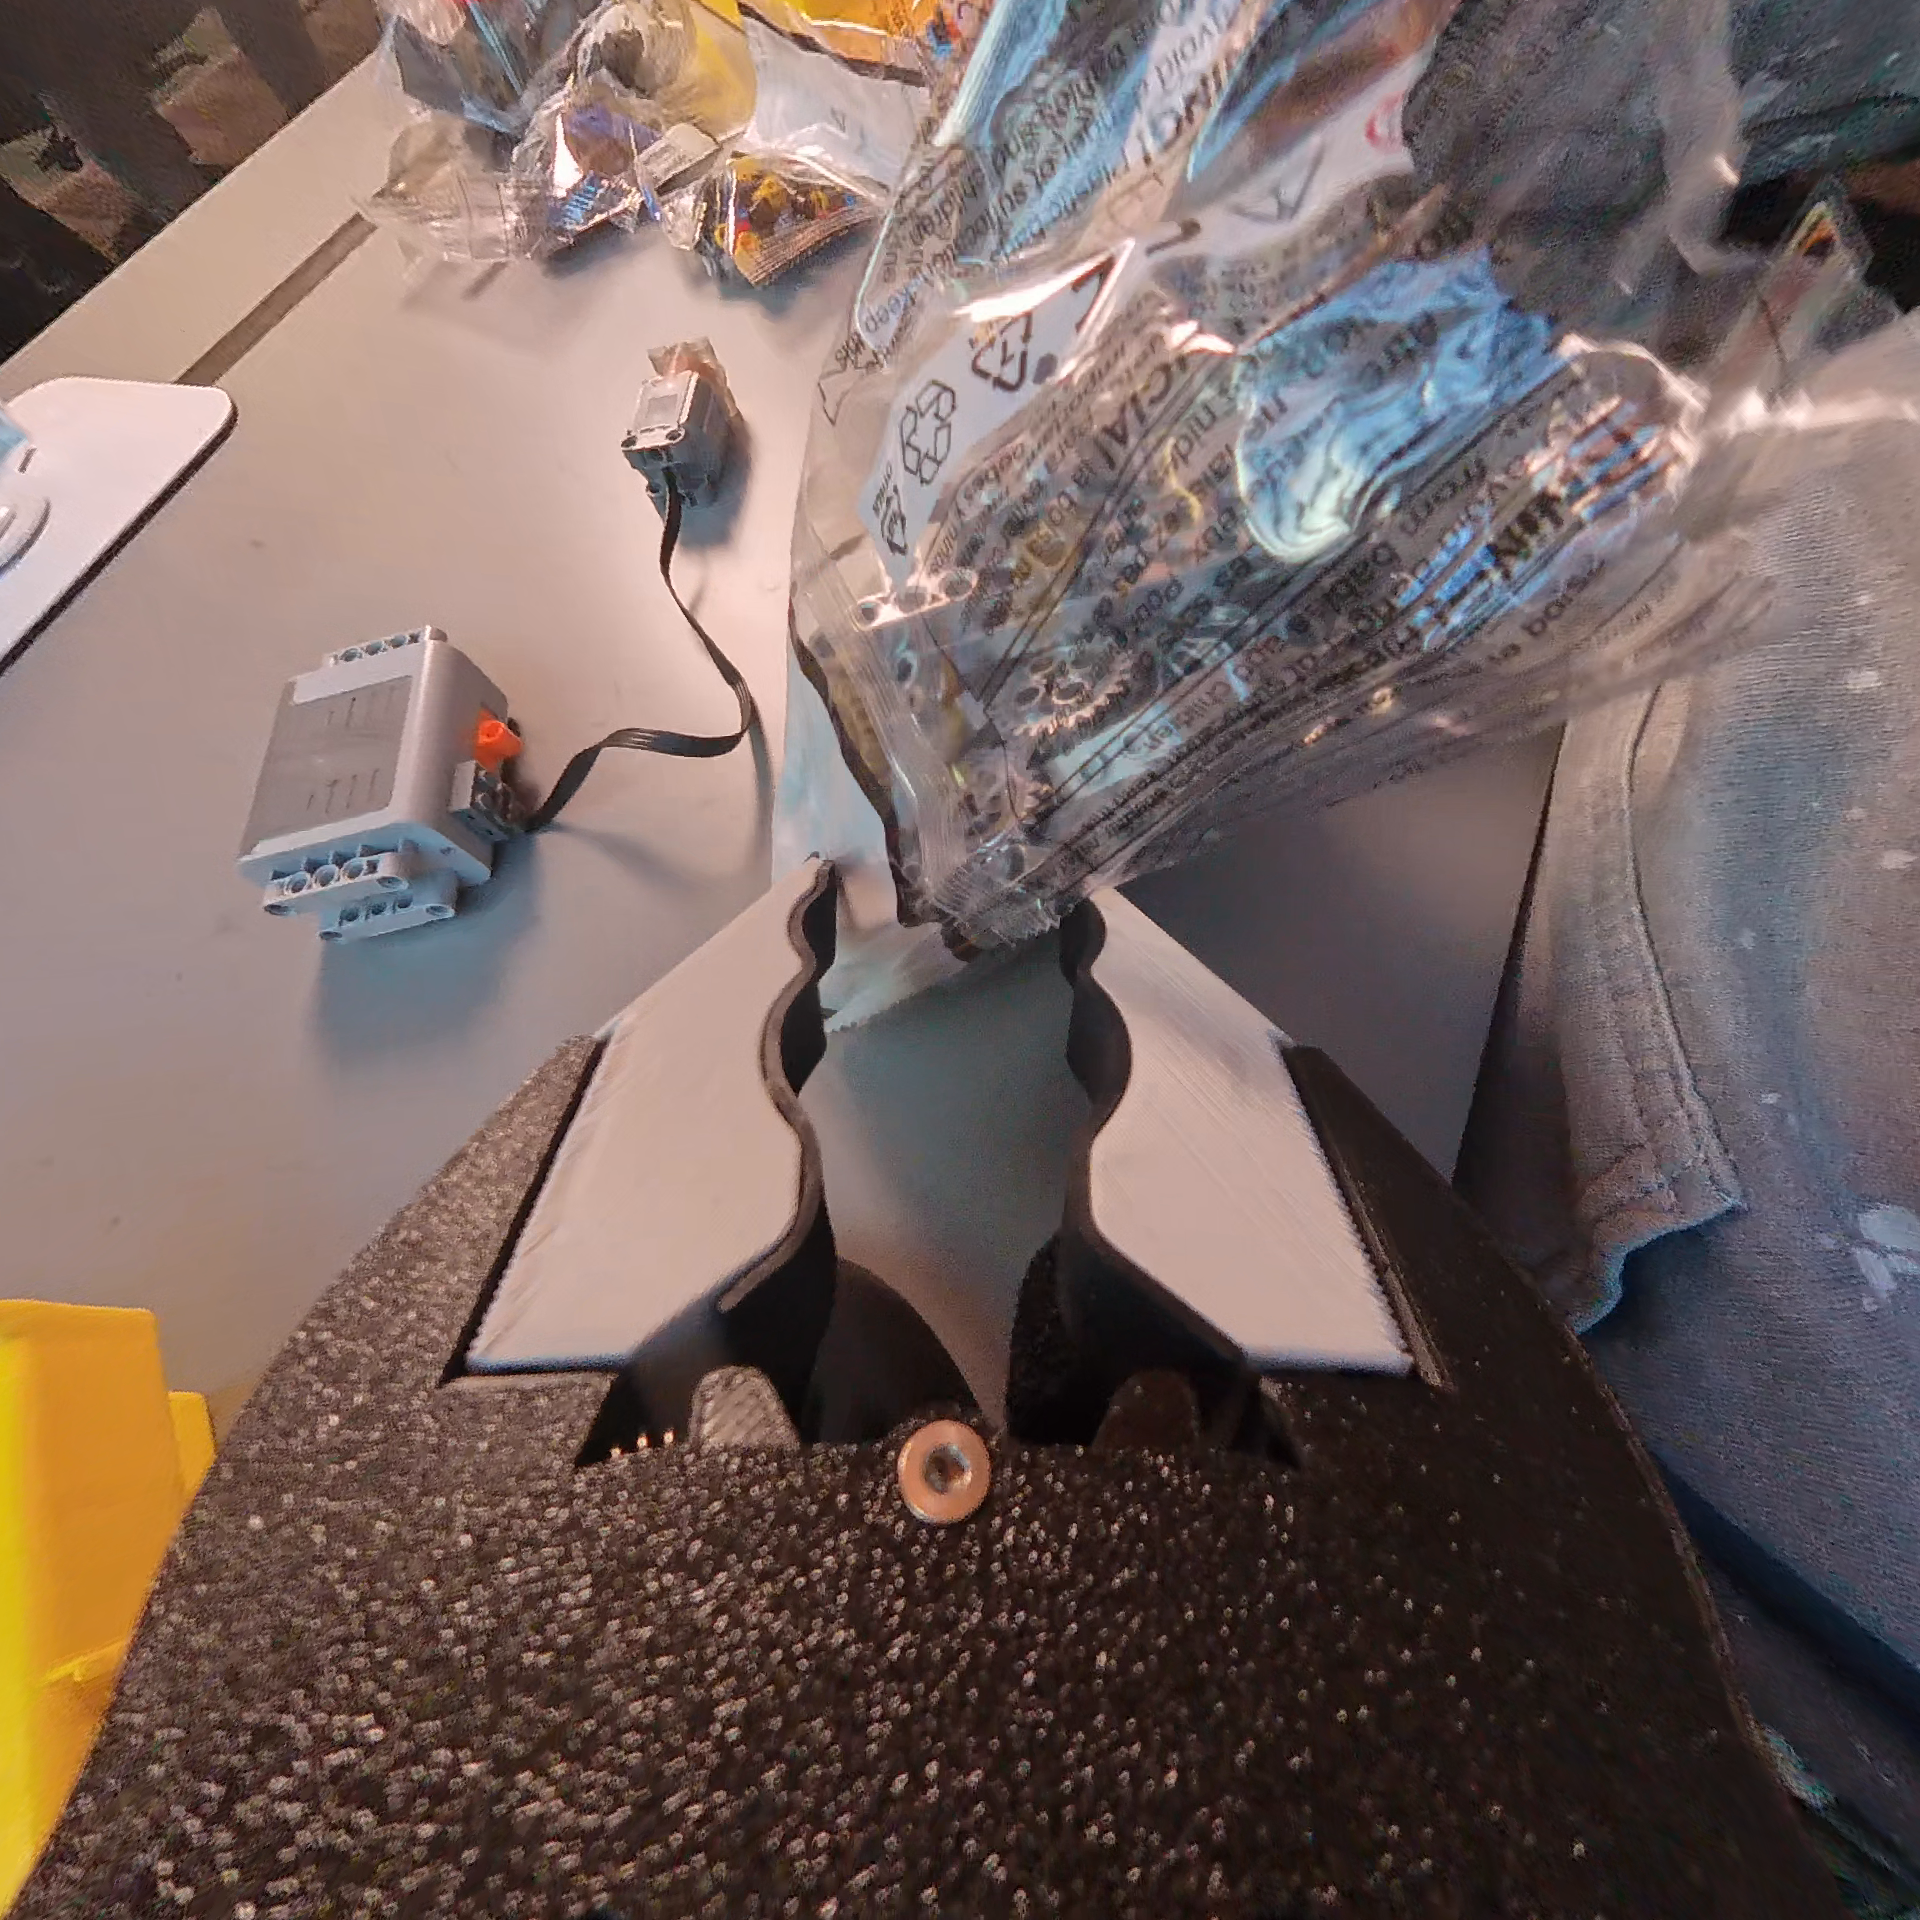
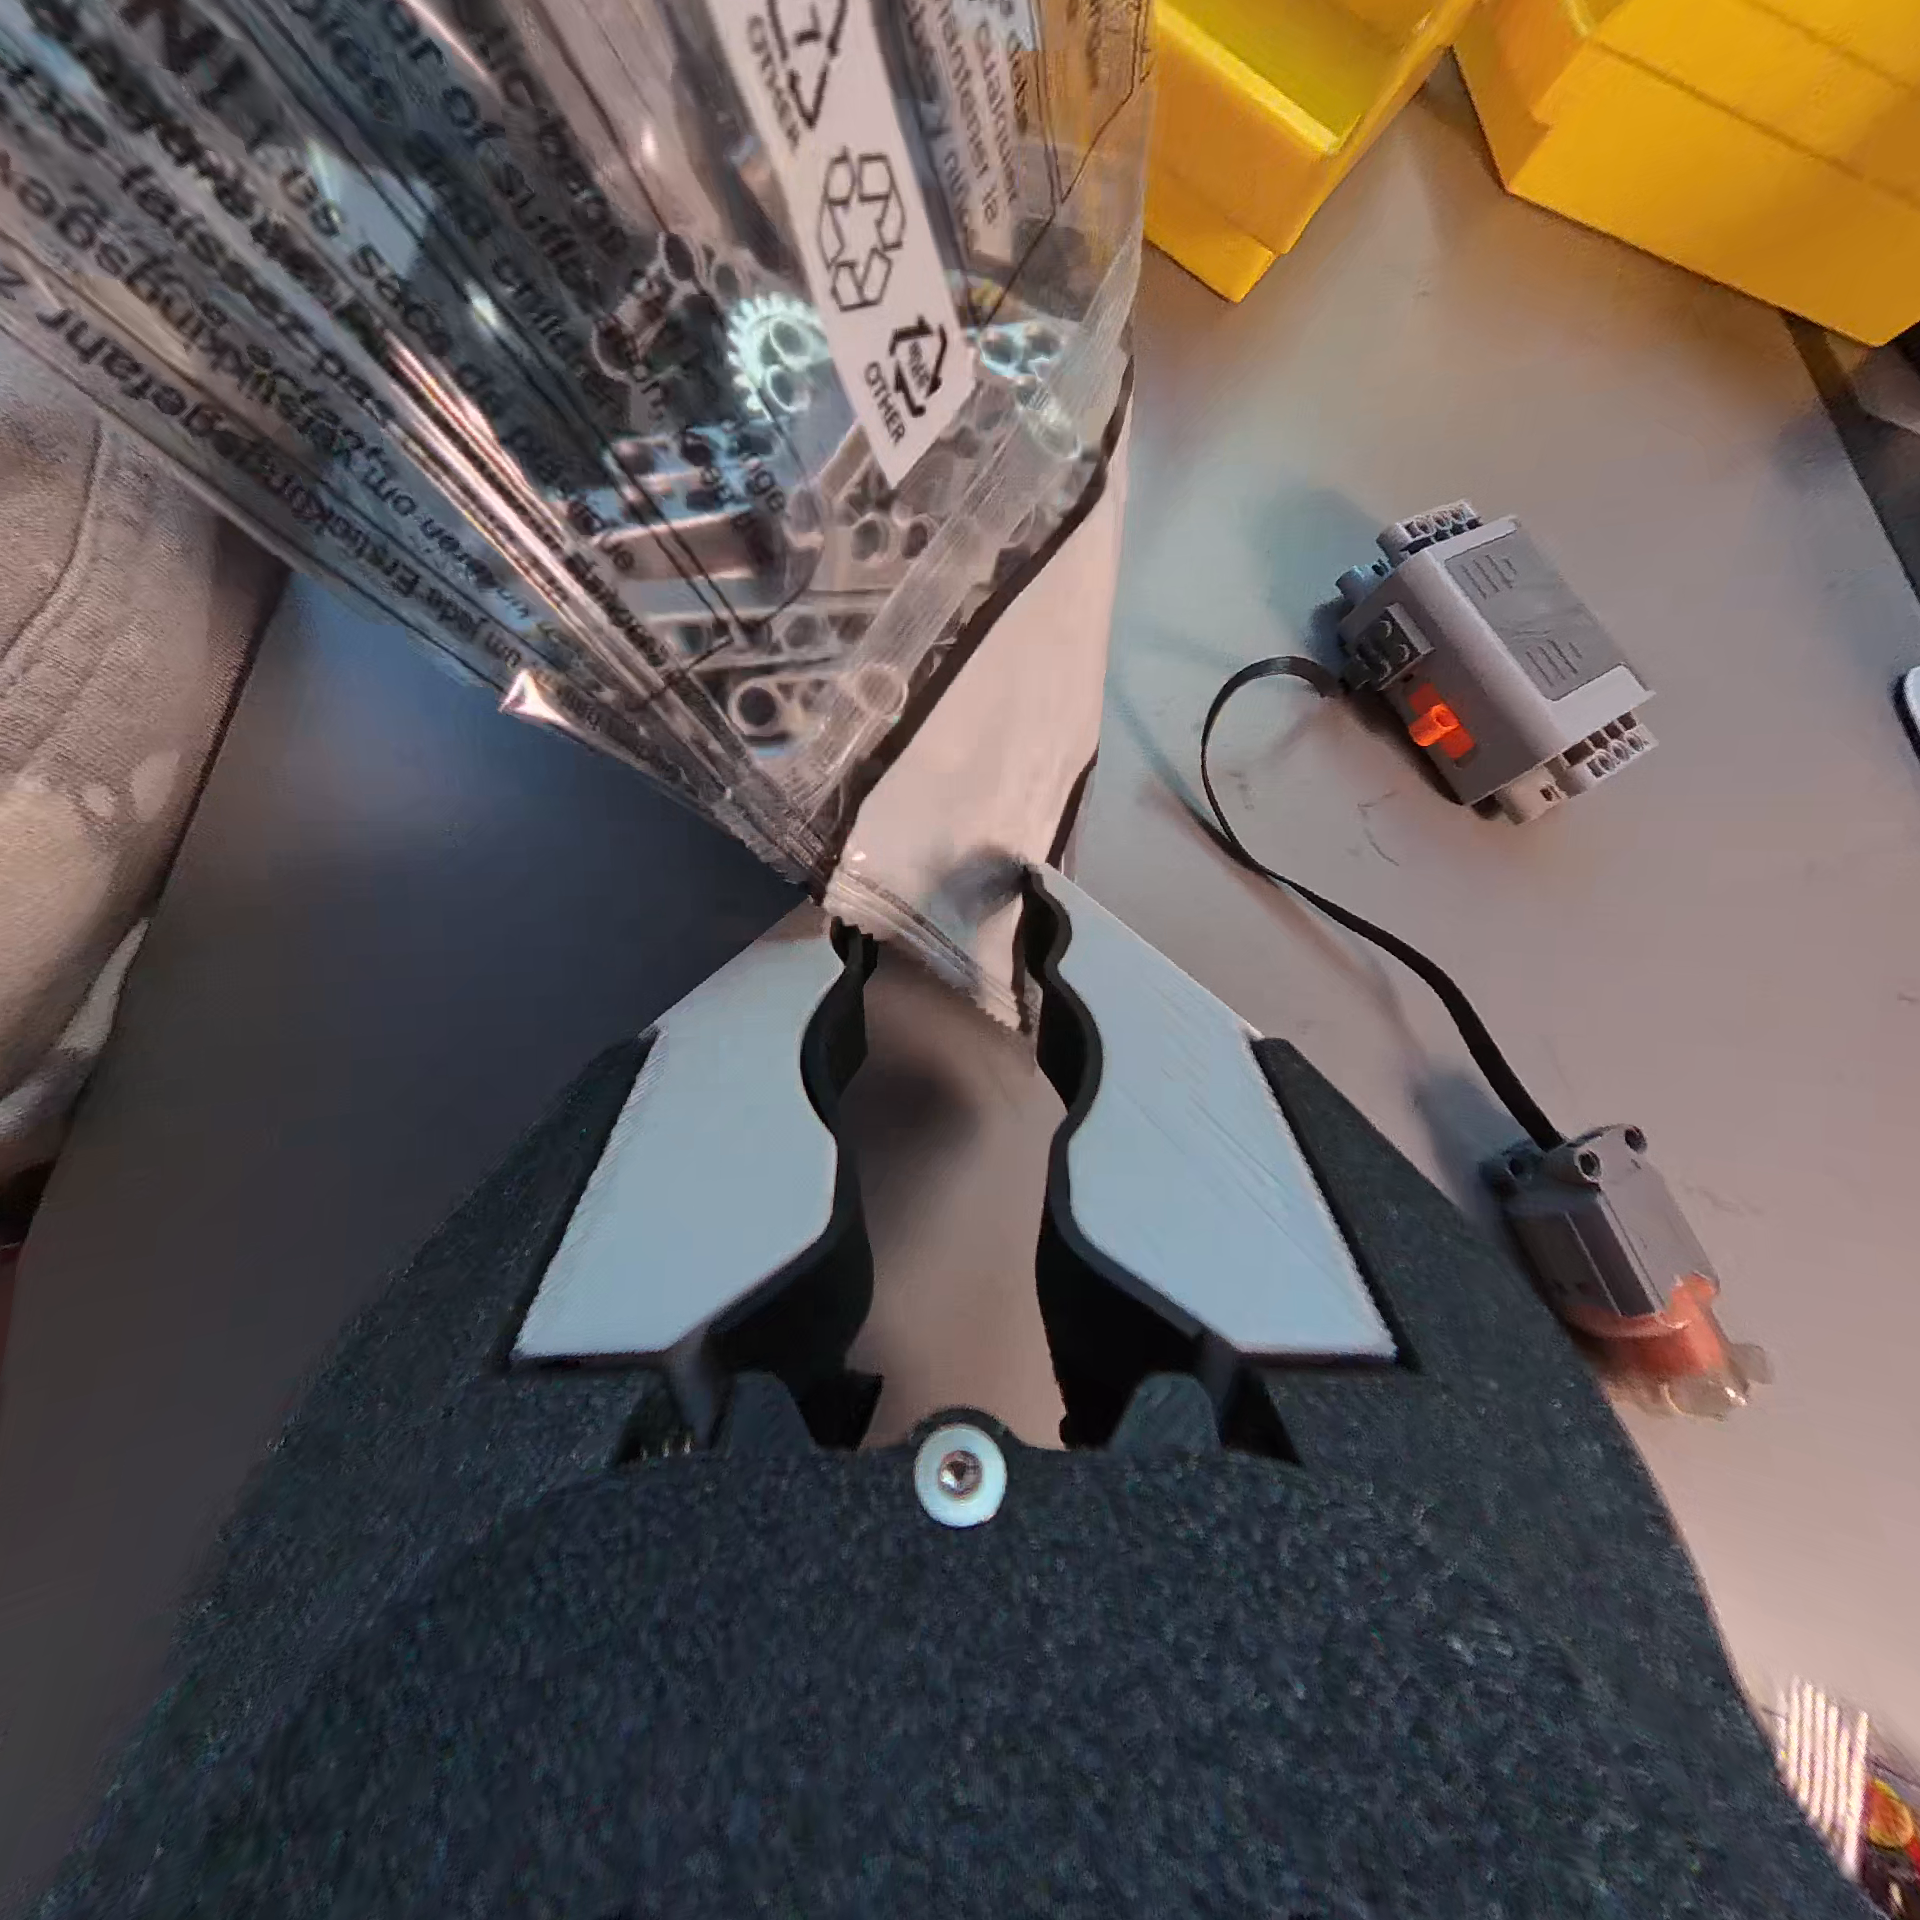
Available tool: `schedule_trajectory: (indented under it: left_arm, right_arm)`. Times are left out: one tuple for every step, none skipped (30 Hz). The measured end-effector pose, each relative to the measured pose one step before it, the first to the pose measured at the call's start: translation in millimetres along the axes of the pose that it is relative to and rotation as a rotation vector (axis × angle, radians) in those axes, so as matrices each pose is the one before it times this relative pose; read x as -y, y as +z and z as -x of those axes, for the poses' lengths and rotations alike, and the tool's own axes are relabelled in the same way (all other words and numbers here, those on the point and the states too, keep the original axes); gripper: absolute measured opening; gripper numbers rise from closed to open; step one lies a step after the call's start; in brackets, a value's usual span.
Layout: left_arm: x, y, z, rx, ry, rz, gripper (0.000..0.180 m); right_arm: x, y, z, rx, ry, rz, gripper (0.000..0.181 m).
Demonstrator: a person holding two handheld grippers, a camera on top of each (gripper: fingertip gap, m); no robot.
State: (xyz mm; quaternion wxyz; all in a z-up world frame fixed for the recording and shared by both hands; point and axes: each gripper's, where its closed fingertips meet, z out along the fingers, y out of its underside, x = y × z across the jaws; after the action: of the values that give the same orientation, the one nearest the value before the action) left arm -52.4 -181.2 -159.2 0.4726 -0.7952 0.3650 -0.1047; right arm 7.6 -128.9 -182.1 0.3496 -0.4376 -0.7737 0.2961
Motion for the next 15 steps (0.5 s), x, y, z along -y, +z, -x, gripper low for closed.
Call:
schedule_trajectory:
  left_arm:
    - [-0.06,0.84,1.36,0.0069,-0.0028,0.005,0.038]
    - [0.23,0.05,0.49,-0.0037,-0.0097,0.0018,0.034]
    - [1.25,-0.81,1.25,-0.0047,-0.0155,-0.0071,0.033]
    - [2.32,-1.64,1.04,-0.0088,-0.0237,-0.0159,0.032]
    - [2.37,-2.2,0.47,-0.014,-0.0277,-0.0163,0.03]
    - [2.34,-2.44,0.31,-0.011,-0.0232,-0.0157,0.029]
    - [2.67,-2.69,0.52,-0.0042,-0.0163,-0.0193,0.028]
    - [2.62,-2.8,-0.03,-0.0058,-0.0167,-0.0181,0.027]
    - [2.73,-2.96,-0.36,-0.0103,-0.0243,-0.019,0.026]
    - [2.91,-2.97,-0.3,-0.0112,-0.0294,-0.0212,0.024]
    - [2.41,-2.73,0.2,-0.008,-0.0287,-0.0178,0.023]
    - [2.08,-2.37,0.56,-0.0031,-0.0236,-0.0153,0.022]
    - [1.54,-1.68,0.68,0.0002,-0.0208,-0.0081,0.022]
    - [0.34,-0.9,0.55,0.0001,-0.0224,0.0014,0.022]
    - [-0.44,0.13,0.2,-0.0042,-0.0267,0.0078,0.022]
  right_arm:
    - [0.59,0.16,-0.12,0.0031,0.007,-0.0008,0.026]
    - [1.3,-0.48,-0.72,0.0031,0.0129,-0.0065,0.025]
    - [1.58,-0.84,-0.63,0.0061,0.0162,-0.0085,0.024]
    - [1.89,-0.85,0.79,0.0159,0.0183,-0.0099,0.024]
    - [2.74,-1.01,1.19,0.0187,0.0196,-0.0141,0.023]
    - [3.32,-0.93,0.79,0.014,0.0171,-0.0164,0.023]
    - [3.74,-0.97,-0.13,0.0071,0.0149,-0.0188,0.023]
    - [3.97,-0.91,0.05,0.0103,0.0172,-0.0196,0.023]
    - [3.69,-0.61,1.4,0.0213,0.0224,-0.0181,0.023]
    - [3.07,-0.27,1.87,0.0248,0.0246,-0.0146,0.023]
    - [2.71,0.05,1.98,0.0238,0.0202,-0.0122,0.023]
    - [2.79,0.16,1.06,0.0149,0.0158,-0.0137,0.024]
    - [2.37,0.05,0.36,0.0106,0.0185,-0.0098,0.023]
    - [1.52,-0.35,0.96,0.0173,0.0247,-0.005,0.023]
    - [0.84,-0.8,0.94,0.0167,0.0215,-0.0021,0.022]
